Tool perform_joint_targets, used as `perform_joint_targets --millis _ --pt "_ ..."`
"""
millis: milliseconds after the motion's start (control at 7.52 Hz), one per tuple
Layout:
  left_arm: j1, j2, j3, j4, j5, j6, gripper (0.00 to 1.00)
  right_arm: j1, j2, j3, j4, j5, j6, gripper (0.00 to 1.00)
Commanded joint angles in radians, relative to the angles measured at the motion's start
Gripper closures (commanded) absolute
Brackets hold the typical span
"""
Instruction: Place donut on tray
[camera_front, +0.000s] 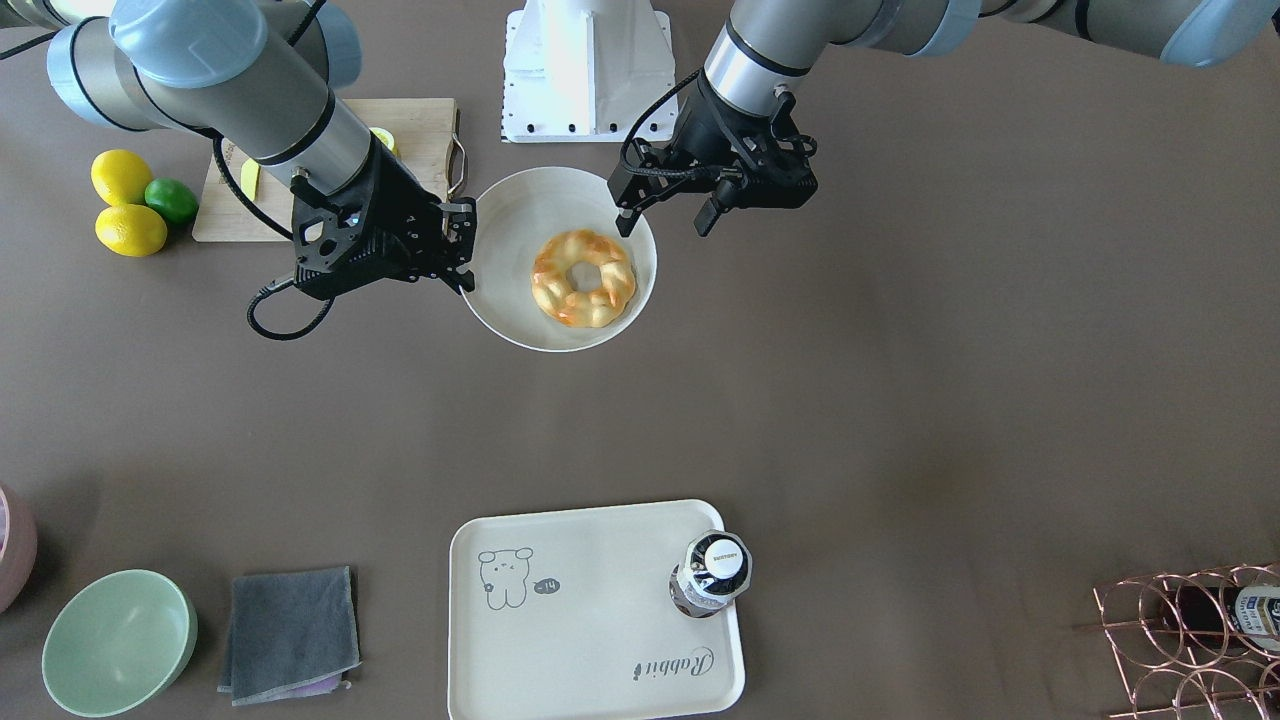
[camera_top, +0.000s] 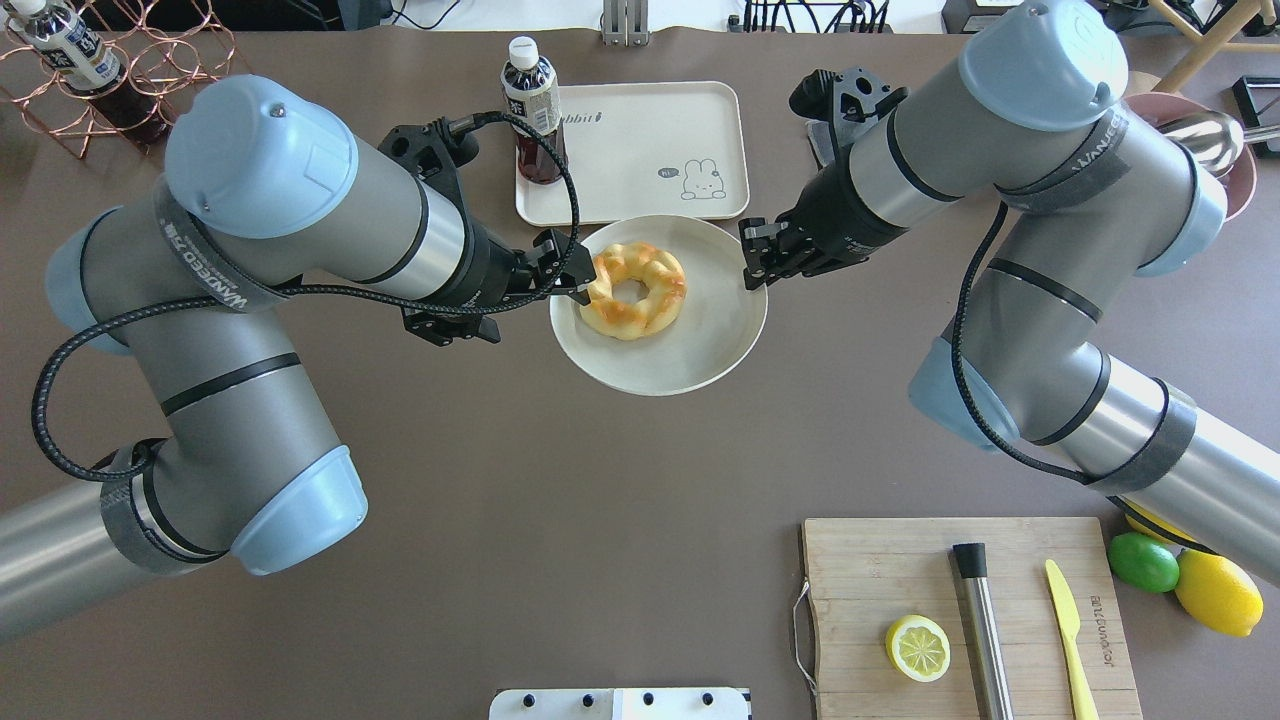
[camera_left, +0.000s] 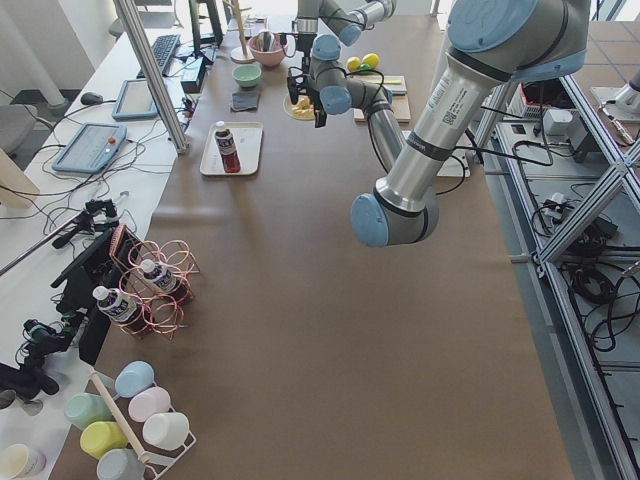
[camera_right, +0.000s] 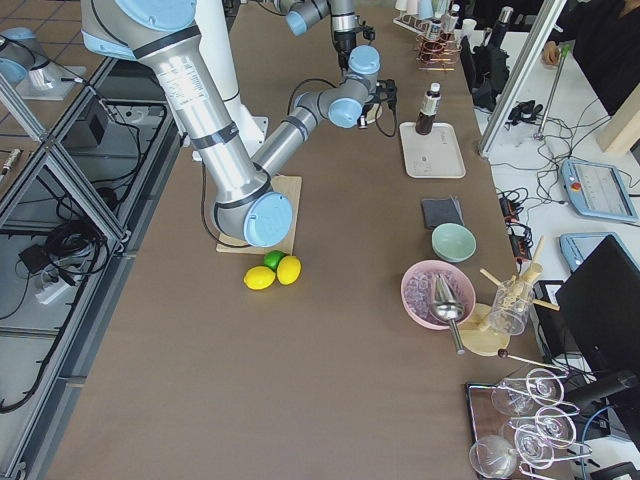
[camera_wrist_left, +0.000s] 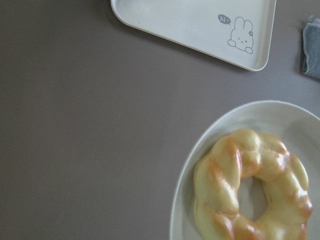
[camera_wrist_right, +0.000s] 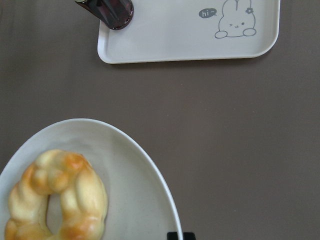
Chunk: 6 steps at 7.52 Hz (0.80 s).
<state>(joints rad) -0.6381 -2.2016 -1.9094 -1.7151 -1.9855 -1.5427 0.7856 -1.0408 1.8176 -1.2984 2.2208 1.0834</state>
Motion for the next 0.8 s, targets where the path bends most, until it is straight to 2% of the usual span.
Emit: perform_joint_targets --millis 0,266,399,665 --pt "-0.040 0.000 -0.005 0.002 -0.013 -0.002 0.03 0.006 -0.025 -0.009 -0.002 -0.009 -0.006 1.00" --pt "-0.084 0.000 -0.013 0.006 -0.053 0.000 0.03 0.017 -0.051 -0.053 0.002 -0.010 -0.031 1.00" --pt "-0.150 0.000 -0.019 0.008 -0.134 0.001 0.03 0.020 -0.047 -0.087 0.008 -0.030 -0.036 1.00" --pt "-0.207 0.038 -0.040 0.006 -0.174 0.010 0.03 0.061 -0.041 -0.196 0.188 -0.069 -0.022 1.00"
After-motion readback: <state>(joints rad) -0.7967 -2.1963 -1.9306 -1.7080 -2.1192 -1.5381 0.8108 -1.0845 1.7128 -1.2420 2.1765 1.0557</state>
